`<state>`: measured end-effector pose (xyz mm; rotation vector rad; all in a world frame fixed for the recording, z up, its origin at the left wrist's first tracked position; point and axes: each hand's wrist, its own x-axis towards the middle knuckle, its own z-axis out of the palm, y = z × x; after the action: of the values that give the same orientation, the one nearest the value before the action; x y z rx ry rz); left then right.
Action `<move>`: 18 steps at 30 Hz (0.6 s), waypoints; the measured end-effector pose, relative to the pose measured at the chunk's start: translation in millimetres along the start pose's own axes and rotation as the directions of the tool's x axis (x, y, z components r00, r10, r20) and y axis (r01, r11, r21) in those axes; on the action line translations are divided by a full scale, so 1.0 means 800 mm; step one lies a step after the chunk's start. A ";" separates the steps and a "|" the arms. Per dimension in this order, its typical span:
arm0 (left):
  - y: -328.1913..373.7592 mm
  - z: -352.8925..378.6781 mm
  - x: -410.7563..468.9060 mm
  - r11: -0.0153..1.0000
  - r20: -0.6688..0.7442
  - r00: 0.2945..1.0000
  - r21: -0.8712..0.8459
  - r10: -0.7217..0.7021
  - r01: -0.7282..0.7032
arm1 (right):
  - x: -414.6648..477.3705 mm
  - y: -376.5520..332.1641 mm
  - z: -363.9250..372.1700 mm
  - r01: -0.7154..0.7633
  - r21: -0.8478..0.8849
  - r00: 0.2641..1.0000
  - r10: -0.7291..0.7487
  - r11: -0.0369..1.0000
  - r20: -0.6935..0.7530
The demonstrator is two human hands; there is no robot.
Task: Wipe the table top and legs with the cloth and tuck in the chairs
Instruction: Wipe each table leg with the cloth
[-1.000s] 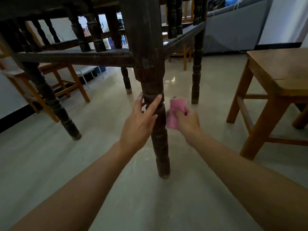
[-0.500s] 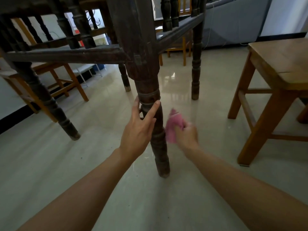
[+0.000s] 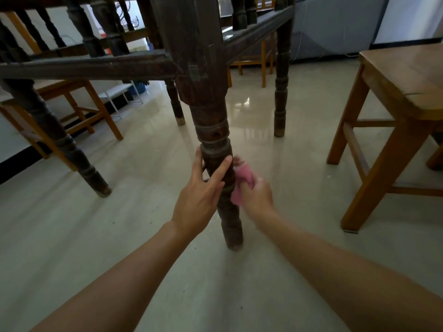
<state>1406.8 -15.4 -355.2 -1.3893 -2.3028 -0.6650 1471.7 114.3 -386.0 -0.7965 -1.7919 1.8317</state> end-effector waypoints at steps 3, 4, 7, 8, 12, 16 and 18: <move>-0.006 0.014 -0.010 1.000 0.088 0.996 0.009 -0.024 0.024 | -0.040 0.076 -0.005 -0.119 -0.280 0.988 0.142 0.953 0.064; -0.008 0.017 -0.012 1.000 0.102 0.994 0.017 -0.025 0.024 | -0.045 0.093 -0.017 -0.179 -0.422 0.963 0.246 0.889 0.110; -0.011 0.020 -0.012 1.000 0.108 0.994 0.025 -0.012 0.009 | -0.012 0.091 -0.045 -0.258 -0.429 0.953 0.301 0.866 0.034; -0.011 0.021 -0.012 1.000 0.106 0.994 0.029 -0.011 0.008 | 0.005 0.078 -0.047 -0.241 -0.329 0.969 0.243 0.913 -0.035; -0.011 0.025 -0.016 1.000 0.126 0.992 0.028 -0.010 0.007 | 0.025 0.032 -0.008 -0.084 -0.073 0.995 0.080 0.994 -0.058; -0.014 0.029 -0.016 1.000 0.131 0.991 0.022 -0.022 0.019 | -0.046 0.100 0.002 -0.255 -0.336 0.945 0.308 0.907 0.113; -0.013 0.029 -0.017 1.000 0.132 0.991 0.022 -0.023 0.020 | -0.066 0.130 -0.019 -0.295 -0.605 0.837 0.505 0.739 0.209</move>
<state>1401.7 -16.0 -383.5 -1.4403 -2.4225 -0.5692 1528.3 84.6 -484.4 -1.2105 -2.6394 1.8103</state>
